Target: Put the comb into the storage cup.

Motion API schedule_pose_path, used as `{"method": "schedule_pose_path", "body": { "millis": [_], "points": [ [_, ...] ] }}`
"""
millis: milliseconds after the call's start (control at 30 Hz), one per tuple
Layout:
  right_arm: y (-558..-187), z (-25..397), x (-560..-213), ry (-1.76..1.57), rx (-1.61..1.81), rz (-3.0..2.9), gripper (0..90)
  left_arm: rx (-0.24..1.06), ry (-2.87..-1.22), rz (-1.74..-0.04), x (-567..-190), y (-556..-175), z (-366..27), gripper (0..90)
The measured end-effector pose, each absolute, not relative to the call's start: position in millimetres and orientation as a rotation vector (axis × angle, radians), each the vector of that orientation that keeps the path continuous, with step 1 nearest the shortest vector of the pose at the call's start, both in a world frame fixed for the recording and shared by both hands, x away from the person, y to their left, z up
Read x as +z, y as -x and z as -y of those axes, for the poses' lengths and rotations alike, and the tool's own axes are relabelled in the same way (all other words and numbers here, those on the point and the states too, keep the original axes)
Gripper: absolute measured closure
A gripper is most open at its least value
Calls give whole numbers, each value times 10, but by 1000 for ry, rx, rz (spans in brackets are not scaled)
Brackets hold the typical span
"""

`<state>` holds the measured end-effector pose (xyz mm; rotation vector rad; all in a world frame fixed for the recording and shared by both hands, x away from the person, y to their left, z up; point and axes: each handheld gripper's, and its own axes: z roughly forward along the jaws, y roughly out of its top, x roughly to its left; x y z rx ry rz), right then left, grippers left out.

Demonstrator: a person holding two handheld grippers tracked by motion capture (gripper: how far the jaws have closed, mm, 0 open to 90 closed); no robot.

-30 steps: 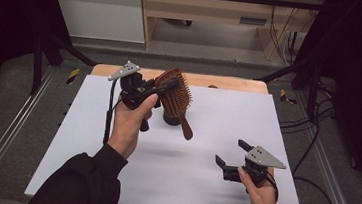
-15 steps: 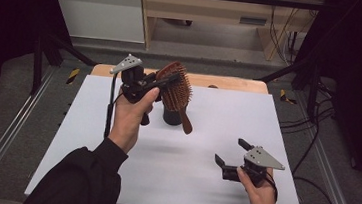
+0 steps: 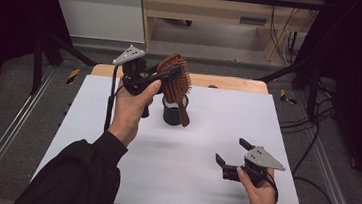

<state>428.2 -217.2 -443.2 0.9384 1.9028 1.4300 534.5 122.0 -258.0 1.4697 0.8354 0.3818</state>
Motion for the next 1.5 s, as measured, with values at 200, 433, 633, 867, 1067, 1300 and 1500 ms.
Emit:
{"method": "schedule_pose_path", "body": {
  "millis": [200, 433, 633, 867, 1067, 1300, 1500],
  "points": [
    [-4287, 2164, -4433, -935, 1423, -1903, 33, 401, -1465, -837, -2519, -5434, -1207, 519],
    [-4300, 2146, -4442, -933, 1411, -1904, 33, 402, -1440, -834, -2444, -5484, -1236, 519],
    [-4310, 2136, -4445, -918, 1405, -1909, 33, 394, -1417, -843, -2408, -5560, -1260, 518],
    [-4307, 2128, -4445, -912, 1404, -1917, 33, 427, -1418, -849, -2394, -5644, -1254, 518],
    [-4304, 2114, -4447, -903, 1409, -1930, 34, 448, -1396, -858, -2395, -5691, -1274, 518],
    [-4312, 2108, -4455, -899, 1402, -1930, 34, 447, -1379, -857, -2398, -5718, -1287, 517],
    [-4309, 2109, -4456, -896, 1403, -1932, 34, 458, -1360, -860, -2409, -5729, -1290, 517]
  ]
}}
